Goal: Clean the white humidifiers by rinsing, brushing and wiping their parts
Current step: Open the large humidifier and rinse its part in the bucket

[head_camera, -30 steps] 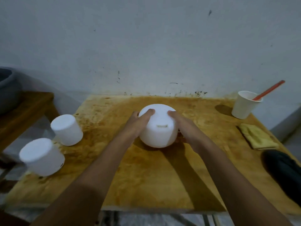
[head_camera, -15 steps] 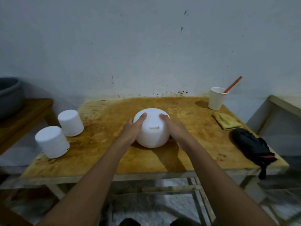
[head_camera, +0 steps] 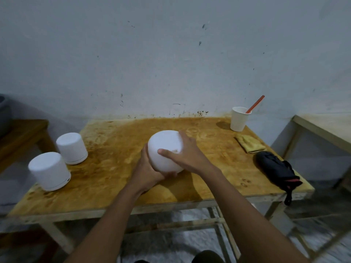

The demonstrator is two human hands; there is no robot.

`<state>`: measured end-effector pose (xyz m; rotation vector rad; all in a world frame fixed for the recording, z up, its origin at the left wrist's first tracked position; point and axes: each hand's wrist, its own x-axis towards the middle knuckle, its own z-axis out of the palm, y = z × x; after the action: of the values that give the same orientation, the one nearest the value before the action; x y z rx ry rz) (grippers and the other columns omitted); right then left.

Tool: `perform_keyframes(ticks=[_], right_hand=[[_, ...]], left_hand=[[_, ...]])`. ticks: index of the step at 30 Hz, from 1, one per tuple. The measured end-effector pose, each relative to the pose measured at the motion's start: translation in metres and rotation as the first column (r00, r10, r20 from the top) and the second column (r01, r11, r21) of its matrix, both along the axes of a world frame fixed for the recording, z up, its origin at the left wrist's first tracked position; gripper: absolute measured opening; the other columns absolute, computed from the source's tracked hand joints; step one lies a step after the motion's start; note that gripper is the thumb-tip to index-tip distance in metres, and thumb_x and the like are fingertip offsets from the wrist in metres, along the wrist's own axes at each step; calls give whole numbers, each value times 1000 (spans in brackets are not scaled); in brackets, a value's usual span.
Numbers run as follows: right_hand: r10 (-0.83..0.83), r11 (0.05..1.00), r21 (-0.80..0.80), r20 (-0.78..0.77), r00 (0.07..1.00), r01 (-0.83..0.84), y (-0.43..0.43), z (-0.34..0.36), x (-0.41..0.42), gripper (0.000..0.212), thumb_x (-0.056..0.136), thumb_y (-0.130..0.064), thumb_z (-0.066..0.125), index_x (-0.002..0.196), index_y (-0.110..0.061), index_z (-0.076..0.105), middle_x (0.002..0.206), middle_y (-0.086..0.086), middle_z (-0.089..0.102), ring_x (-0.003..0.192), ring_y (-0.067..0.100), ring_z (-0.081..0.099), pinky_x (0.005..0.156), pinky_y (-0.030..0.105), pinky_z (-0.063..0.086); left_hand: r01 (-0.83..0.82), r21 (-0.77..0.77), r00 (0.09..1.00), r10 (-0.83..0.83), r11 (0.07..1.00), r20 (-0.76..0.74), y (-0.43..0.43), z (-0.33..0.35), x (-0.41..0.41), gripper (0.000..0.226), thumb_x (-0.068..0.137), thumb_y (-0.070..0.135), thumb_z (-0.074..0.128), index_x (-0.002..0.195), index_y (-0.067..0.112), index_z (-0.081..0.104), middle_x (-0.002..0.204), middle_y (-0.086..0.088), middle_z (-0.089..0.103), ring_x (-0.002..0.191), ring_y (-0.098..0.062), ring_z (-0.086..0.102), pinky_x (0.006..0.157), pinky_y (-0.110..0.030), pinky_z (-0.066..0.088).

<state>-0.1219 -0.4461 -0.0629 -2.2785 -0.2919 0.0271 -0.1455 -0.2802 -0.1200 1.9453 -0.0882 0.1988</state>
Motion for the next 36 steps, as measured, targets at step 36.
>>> perform_keyframes(ticks=[36], right_hand=[[-62,994,-80,212,975,80,3,-4,-8,108,66,-72,72,152,-30,22,152,1,31,136,23,36,98,41,43]], left_hand=[[-80,120,994,87,990,-60,3,-4,2,139,31,66,89,145,33,17,137,6,43,120,-19,49,89,-44,57]])
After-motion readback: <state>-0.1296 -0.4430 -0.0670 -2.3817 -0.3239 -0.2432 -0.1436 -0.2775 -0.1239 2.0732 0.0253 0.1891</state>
